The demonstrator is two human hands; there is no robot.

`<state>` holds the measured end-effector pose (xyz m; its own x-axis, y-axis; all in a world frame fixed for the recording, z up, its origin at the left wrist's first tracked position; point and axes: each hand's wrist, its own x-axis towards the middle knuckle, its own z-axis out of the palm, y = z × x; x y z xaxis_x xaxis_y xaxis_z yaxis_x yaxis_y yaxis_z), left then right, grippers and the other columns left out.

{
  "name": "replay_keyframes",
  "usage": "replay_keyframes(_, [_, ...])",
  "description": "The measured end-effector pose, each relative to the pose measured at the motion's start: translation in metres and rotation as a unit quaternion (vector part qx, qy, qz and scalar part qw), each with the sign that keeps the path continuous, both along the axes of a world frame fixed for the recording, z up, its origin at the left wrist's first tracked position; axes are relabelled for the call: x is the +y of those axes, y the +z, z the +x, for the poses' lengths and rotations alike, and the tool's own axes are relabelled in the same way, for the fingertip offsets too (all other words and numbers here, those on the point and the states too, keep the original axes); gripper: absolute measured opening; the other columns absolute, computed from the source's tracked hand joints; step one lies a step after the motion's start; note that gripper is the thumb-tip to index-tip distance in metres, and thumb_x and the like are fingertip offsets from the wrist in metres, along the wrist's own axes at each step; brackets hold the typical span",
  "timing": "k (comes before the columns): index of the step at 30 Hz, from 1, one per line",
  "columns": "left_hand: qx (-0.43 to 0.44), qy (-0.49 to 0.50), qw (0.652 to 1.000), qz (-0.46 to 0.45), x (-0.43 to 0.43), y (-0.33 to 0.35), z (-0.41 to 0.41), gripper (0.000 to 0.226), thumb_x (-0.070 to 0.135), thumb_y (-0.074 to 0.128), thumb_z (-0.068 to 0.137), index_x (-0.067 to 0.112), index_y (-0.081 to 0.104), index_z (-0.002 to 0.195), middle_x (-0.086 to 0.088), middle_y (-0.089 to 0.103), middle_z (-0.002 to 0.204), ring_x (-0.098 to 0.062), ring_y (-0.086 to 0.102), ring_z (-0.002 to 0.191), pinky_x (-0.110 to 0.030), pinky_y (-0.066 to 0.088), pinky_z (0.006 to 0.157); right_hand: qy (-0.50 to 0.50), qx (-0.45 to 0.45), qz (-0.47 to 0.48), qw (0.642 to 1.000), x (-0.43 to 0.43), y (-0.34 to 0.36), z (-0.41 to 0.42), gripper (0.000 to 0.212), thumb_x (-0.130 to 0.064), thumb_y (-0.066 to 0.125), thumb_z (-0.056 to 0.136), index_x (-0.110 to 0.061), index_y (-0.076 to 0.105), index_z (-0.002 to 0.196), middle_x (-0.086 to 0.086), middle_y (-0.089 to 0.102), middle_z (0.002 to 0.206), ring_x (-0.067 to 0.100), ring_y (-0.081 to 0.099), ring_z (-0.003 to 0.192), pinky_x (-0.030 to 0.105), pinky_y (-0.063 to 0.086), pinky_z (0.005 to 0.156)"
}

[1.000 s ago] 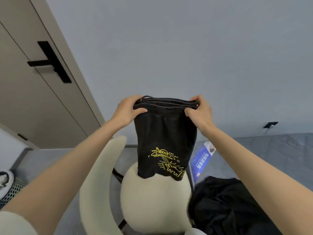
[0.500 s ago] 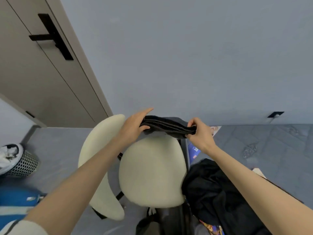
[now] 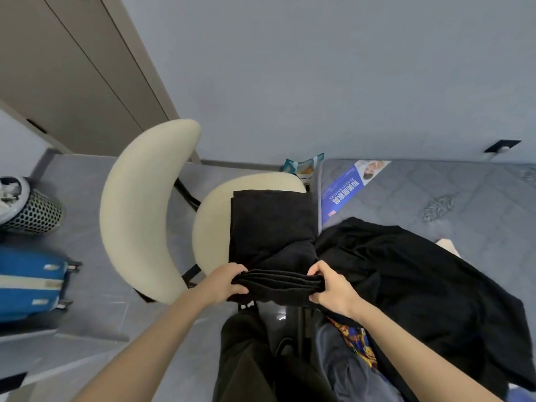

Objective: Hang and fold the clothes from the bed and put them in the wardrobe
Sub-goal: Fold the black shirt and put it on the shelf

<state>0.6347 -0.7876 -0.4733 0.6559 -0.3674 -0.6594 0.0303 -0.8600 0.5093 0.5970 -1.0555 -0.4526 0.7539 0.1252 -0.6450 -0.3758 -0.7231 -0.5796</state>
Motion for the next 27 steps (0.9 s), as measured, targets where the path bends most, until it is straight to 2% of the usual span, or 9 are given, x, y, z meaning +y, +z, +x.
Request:
replay_keyframes(6, [0.014,0.082,0.996,-0.022,0.001,-0.043,0.003,0.035,0.027,0.067,0.087,0.011,0.062,0.118,-0.003,0.061,0.113,-0.018,0.057,0.109,-0.021,0.04,0.085,-0.076,0.02,0.052,0.996,0.0,-0.053,0.005,0.052,-0.006,0.065,0.085,-0.026,0.038,0.125,0.006,0.064,0.093,0.017,0.061,0.084,0.027,0.047,0.077])
replay_keyframes(11, [0.005,0.314,0.946,-0.08,-0.002,-0.083,0.023,0.047,0.029,0.078,0.077,0.01,0.064,0.118,-0.003,0.066,0.114,-0.018,0.059,0.109,-0.035,0.047,0.097,-0.188,-0.058,0.09,0.976,0.007,-0.09,0.028,0.044,-0.002,0.065,0.085,-0.024,0.034,0.106,0.003,0.066,0.096,0.026,0.063,0.091,0.043,0.049,0.09])
replay_keyframes(13, [0.009,0.392,0.913,-0.11,-0.004,-0.1,0.035,0.045,0.027,0.079,0.076,0.013,0.063,0.115,-0.001,0.065,0.112,-0.017,0.059,0.106,-0.031,0.048,0.094,-0.22,-0.076,0.107,0.967,0.011,-0.103,0.043,0.045,-0.006,0.067,0.086,-0.028,0.034,0.108,-0.002,0.066,0.097,0.022,0.064,0.087,0.038,0.05,0.087])
replay_keyframes(17, [0.0,0.482,0.862,-0.156,-0.014,-0.137,0.055,0.04,0.024,0.072,0.084,0.017,0.06,0.121,0.002,0.062,0.117,-0.014,0.056,0.113,-0.025,0.045,0.094,-0.272,-0.127,0.08,0.951,0.017,-0.138,0.07,0.047,-0.011,0.069,0.086,-0.031,0.035,0.113,-0.009,0.061,0.093,0.003,0.057,0.072,0.007,0.041,0.069])
replay_keyframes(19, [-0.008,0.499,0.851,-0.162,-0.023,-0.157,0.058,0.045,0.017,0.064,0.09,0.016,0.051,0.133,-0.001,0.056,0.127,-0.012,0.052,0.115,-0.023,0.041,0.095,-0.277,-0.124,0.061,0.951,0.021,-0.157,0.076,0.042,-0.01,0.066,0.088,-0.025,0.036,0.114,-0.008,0.056,0.094,0.009,0.057,0.083,0.011,0.037,0.072])
replay_keyframes(21, [-0.039,0.48,0.866,-0.138,-0.03,-0.173,0.051,0.05,0.009,0.058,0.093,0.017,0.042,0.14,-0.003,0.049,0.134,-0.015,0.05,0.119,-0.023,0.039,0.098,-0.265,-0.123,0.025,0.956,0.025,-0.173,0.074,0.04,-0.008,0.064,0.089,-0.015,0.04,0.119,0.003,0.053,0.108,0.019,0.052,0.099,0.018,0.035,0.083])
replay_keyframes(23, [-0.157,0.381,0.909,-0.066,-0.033,-0.181,0.035,0.049,0.005,0.056,0.093,0.019,0.044,0.139,-0.003,0.043,0.137,-0.017,0.045,0.124,-0.023,0.034,0.104,-0.217,-0.173,-0.076,0.958,0.028,-0.183,0.07,0.044,-0.01,0.067,0.087,-0.007,0.044,0.125,0.013,0.048,0.124,0.027,0.046,0.112,0.027,0.034,0.094])
replay_keyframes(25, [-0.302,0.25,0.92,-0.017,-0.034,-0.185,0.019,0.044,0.003,0.057,0.091,0.018,0.053,0.133,-0.004,0.042,0.139,-0.02,0.039,0.129,-0.027,0.031,0.109,-0.138,-0.262,-0.21,0.932,0.03,-0.183,0.066,0.041,-0.015,0.068,0.085,-0.011,0.051,0.122,0.012,0.047,0.132,0.033,0.044,0.115,0.042,0.038,0.093])
replay_keyframes(27, [-0.362,0.12,0.924,-0.025,-0.034,-0.189,0.0,0.042,0.008,0.062,0.089,0.015,0.057,0.13,-0.006,0.046,0.141,-0.024,0.04,0.132,-0.04,0.034,0.11,-0.035,-0.365,-0.25,0.896,0.033,-0.179,0.059,0.028,-0.016,0.064,0.086,-0.014,0.059,0.113,0.008,0.051,0.133,0.031,0.047,0.113,0.045,0.04,0.092])
